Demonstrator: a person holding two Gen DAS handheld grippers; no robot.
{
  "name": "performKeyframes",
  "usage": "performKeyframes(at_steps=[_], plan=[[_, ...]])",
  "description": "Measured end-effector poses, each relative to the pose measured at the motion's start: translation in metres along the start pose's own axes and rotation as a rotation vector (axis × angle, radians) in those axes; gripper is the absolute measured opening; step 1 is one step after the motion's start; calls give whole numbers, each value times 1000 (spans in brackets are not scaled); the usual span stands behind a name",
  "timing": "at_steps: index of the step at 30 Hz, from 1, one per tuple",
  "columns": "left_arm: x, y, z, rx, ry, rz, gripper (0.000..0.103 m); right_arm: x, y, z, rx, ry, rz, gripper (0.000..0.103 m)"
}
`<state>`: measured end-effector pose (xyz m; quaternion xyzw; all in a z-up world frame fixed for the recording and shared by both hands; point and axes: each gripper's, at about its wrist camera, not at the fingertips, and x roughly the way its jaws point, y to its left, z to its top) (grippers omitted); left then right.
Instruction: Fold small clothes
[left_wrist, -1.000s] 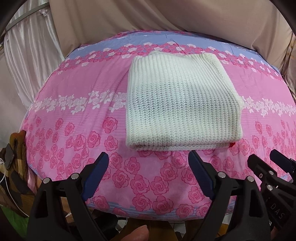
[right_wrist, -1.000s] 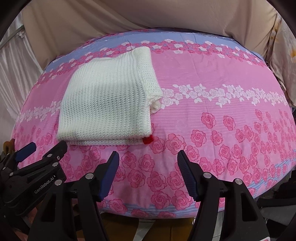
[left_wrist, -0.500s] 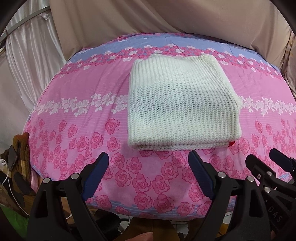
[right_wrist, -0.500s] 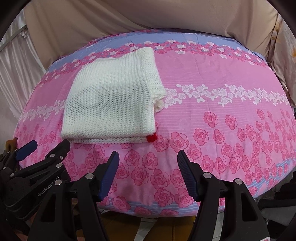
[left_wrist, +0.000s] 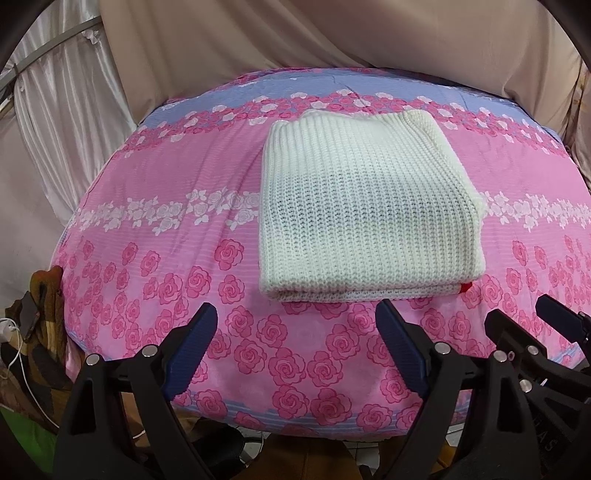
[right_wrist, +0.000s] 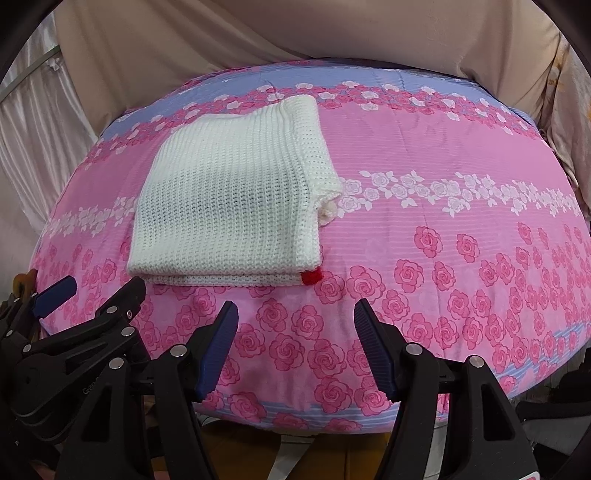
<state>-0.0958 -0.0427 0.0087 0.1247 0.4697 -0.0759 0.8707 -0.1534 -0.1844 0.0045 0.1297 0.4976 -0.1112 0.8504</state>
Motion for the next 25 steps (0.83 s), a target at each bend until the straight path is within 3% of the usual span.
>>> performKeyframes(at_steps=[25], plan=[[6,-4,1,-8,21,7,84,5,0,4,-7,5,-24,63]])
